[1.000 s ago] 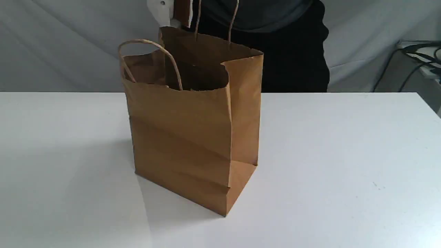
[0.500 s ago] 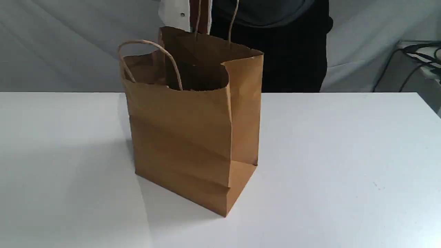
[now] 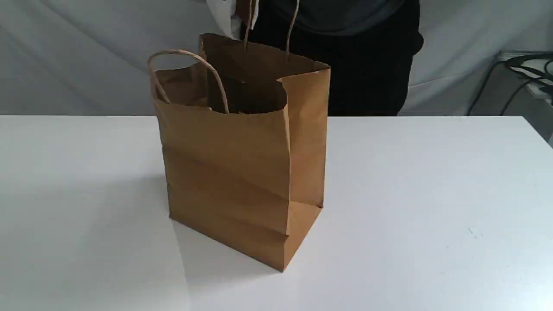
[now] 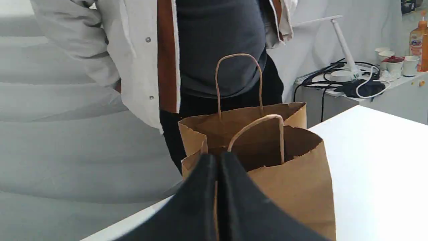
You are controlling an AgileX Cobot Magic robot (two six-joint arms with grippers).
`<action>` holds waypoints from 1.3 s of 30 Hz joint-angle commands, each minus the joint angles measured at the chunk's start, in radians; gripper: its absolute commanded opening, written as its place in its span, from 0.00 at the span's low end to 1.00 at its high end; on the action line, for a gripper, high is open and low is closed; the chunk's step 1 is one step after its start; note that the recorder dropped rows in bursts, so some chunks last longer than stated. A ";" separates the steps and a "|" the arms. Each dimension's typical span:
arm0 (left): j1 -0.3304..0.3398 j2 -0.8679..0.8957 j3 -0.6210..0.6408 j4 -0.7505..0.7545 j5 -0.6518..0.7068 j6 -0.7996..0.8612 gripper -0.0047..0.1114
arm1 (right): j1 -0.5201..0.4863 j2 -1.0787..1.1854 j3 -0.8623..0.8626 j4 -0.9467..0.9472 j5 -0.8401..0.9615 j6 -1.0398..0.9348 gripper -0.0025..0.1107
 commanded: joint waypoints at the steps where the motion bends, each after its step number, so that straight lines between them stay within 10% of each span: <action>1: 0.001 -0.005 0.005 -0.010 -0.001 0.000 0.04 | 0.002 -0.002 0.008 0.006 -0.014 -0.004 0.02; 28: 0.001 -0.005 0.005 -0.010 -0.001 0.002 0.04 | -0.253 -0.652 0.635 0.074 0.066 -0.004 0.02; 39: 0.001 -0.005 0.005 -0.010 -0.003 0.002 0.04 | -0.317 -0.809 0.743 -0.286 0.065 -0.019 0.02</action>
